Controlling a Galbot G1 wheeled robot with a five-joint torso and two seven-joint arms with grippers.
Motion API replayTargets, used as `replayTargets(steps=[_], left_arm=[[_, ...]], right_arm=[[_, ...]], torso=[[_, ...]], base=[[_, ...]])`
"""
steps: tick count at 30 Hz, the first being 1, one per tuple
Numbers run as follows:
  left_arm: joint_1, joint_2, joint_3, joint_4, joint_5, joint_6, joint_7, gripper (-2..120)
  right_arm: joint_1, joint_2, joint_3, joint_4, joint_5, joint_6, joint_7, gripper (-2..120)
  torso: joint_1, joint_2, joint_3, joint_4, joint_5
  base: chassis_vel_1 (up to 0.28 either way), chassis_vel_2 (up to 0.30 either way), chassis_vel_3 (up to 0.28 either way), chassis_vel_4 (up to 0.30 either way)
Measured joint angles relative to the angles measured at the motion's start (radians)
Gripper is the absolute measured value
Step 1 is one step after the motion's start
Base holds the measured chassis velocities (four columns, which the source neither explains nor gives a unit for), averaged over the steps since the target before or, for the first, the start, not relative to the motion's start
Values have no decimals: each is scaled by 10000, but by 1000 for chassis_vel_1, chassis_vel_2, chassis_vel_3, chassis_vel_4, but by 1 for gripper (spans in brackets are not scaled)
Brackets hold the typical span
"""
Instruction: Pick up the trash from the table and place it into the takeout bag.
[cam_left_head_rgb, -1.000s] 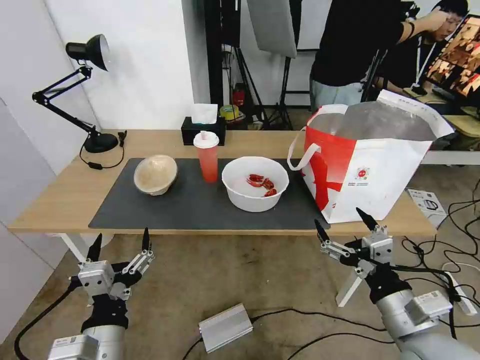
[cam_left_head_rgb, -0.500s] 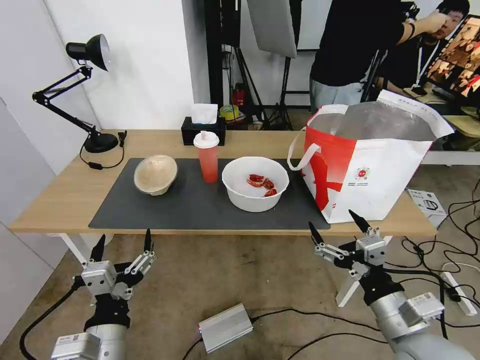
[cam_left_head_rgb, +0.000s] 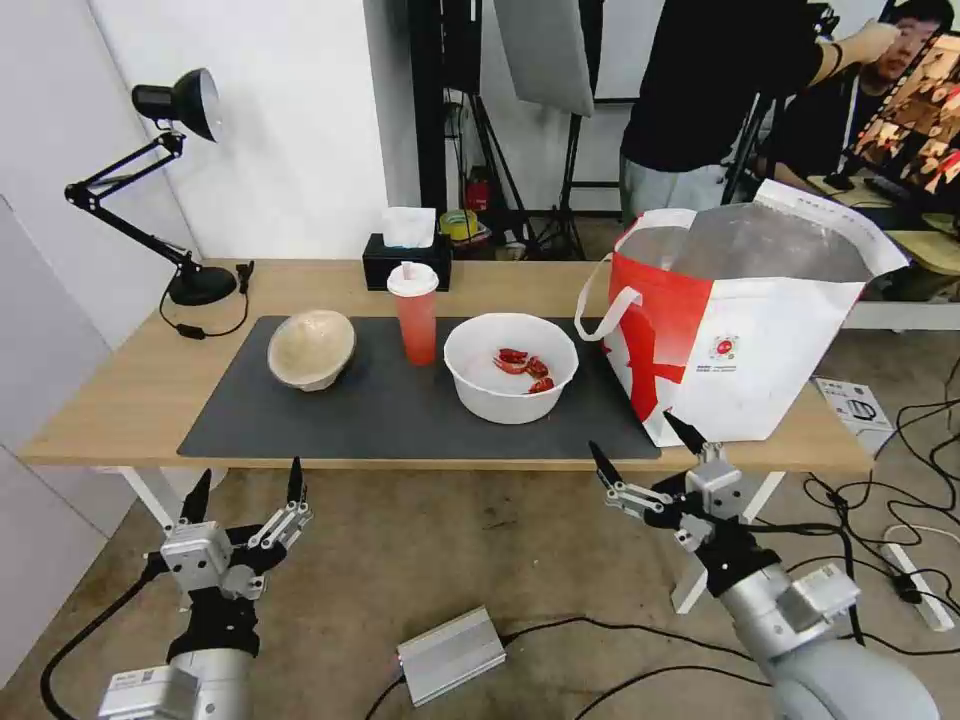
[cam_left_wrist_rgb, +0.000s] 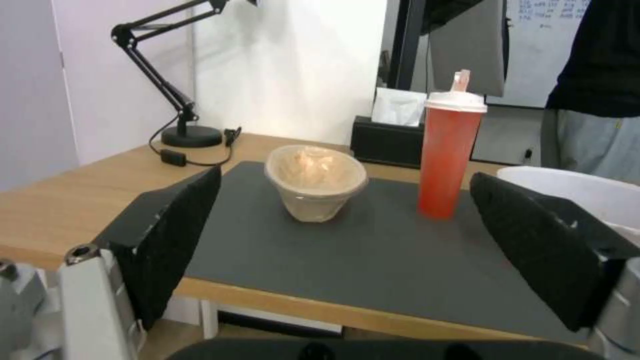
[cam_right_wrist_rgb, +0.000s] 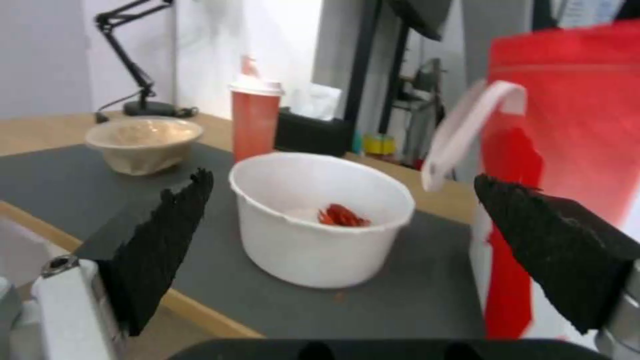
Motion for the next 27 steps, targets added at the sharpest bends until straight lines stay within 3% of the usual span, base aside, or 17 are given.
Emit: replayTargets(steps=[8, 16, 27], left_arm=[[43, -29, -28, -119, -50, 0, 1, 100], [45, -173, 17, -145, -36, 0, 16, 100], [66, -259, 21, -117, -1, 0, 48, 100]], right_arm=[[1545, -1414, -563, -389, 593, -254, -219, 100], [3079, -2330, -1579, -987, 1095, -339, -520, 100], [5159, -2657, -3179, -1896, 1272, -856, -861, 100]], torso=[[0, 0, 0, 0, 0], [0, 0, 0, 0, 0], [0, -1, 0, 1, 0]], base=[[0, 0, 0, 0], [0, 0, 0, 0], [0, 0, 0, 0]])
